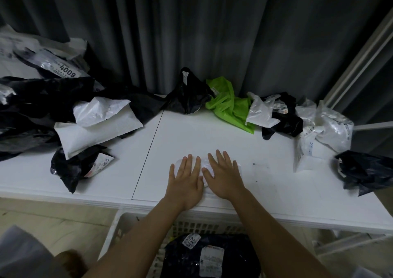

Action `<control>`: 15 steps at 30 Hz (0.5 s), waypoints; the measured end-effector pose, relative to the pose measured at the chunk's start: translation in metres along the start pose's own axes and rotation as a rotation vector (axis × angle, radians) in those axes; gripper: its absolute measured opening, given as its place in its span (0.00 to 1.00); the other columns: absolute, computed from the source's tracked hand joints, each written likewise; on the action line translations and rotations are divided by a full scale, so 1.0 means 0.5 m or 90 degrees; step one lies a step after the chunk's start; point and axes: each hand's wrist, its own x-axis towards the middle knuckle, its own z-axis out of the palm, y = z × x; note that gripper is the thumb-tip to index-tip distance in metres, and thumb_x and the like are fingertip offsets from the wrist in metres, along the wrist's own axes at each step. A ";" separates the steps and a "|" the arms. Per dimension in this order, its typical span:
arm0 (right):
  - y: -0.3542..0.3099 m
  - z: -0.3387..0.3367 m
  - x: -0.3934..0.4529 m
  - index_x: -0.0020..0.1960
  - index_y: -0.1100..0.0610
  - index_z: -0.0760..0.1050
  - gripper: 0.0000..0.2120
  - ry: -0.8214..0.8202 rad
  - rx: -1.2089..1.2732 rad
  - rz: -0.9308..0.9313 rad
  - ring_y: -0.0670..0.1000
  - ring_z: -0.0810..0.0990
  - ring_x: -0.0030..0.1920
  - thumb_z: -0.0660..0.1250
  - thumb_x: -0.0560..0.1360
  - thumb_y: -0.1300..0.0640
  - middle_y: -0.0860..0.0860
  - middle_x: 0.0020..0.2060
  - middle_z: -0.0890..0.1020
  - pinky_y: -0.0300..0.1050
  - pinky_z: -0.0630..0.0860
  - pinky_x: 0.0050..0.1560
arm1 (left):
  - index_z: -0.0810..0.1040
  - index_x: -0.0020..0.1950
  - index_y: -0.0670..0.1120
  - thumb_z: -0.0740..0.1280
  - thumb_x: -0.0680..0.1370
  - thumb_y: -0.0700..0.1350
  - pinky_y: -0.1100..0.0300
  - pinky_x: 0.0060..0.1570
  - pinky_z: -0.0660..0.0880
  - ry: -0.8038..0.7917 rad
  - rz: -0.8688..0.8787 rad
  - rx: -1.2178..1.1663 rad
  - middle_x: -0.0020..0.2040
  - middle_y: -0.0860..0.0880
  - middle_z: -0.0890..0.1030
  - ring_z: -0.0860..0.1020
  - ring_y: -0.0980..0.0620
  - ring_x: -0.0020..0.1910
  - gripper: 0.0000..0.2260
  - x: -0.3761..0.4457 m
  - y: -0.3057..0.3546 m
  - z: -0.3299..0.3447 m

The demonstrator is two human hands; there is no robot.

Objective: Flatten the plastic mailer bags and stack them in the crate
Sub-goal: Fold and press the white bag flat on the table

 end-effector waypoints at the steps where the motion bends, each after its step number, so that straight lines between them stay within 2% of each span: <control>1: -0.004 -0.006 0.001 0.79 0.51 0.46 0.28 0.016 -0.003 -0.009 0.52 0.38 0.77 0.42 0.82 0.42 0.52 0.78 0.43 0.54 0.38 0.75 | 0.38 0.78 0.49 0.42 0.83 0.52 0.46 0.74 0.36 -0.004 -0.008 -0.006 0.78 0.47 0.38 0.37 0.50 0.77 0.25 0.002 0.002 -0.006; 4: -0.014 -0.019 0.003 0.78 0.54 0.53 0.35 0.117 0.021 -0.075 0.50 0.43 0.78 0.32 0.76 0.41 0.52 0.78 0.51 0.50 0.37 0.74 | 0.46 0.79 0.47 0.43 0.83 0.52 0.46 0.74 0.37 0.026 -0.032 -0.039 0.79 0.46 0.46 0.42 0.50 0.78 0.24 0.019 0.006 -0.022; 6: -0.013 -0.012 0.008 0.77 0.55 0.55 0.35 0.104 0.020 -0.099 0.49 0.46 0.78 0.32 0.75 0.44 0.52 0.78 0.54 0.47 0.39 0.75 | 0.49 0.79 0.46 0.43 0.84 0.52 0.46 0.75 0.39 0.045 -0.039 -0.046 0.79 0.47 0.49 0.45 0.50 0.78 0.24 0.034 0.006 -0.028; 9: -0.007 0.012 0.011 0.78 0.55 0.53 0.34 0.076 0.030 -0.091 0.49 0.47 0.78 0.33 0.76 0.44 0.51 0.78 0.54 0.46 0.42 0.75 | 0.45 0.79 0.46 0.42 0.84 0.52 0.47 0.75 0.39 0.037 -0.028 -0.001 0.79 0.47 0.47 0.44 0.50 0.78 0.24 0.047 0.002 -0.021; 12: -0.004 0.031 0.011 0.77 0.55 0.55 0.40 0.116 0.053 -0.091 0.50 0.49 0.77 0.29 0.73 0.40 0.52 0.77 0.56 0.47 0.44 0.75 | 0.43 0.79 0.46 0.42 0.83 0.52 0.48 0.75 0.40 0.054 -0.022 0.008 0.79 0.48 0.45 0.42 0.51 0.78 0.24 0.046 -0.006 0.000; 15: -0.006 0.043 0.011 0.77 0.54 0.58 0.38 0.151 0.073 -0.092 0.52 0.52 0.77 0.32 0.74 0.41 0.53 0.76 0.59 0.48 0.46 0.75 | 0.42 0.79 0.47 0.37 0.82 0.54 0.50 0.75 0.39 0.074 -0.028 -0.004 0.79 0.49 0.43 0.40 0.52 0.77 0.26 0.044 -0.011 0.017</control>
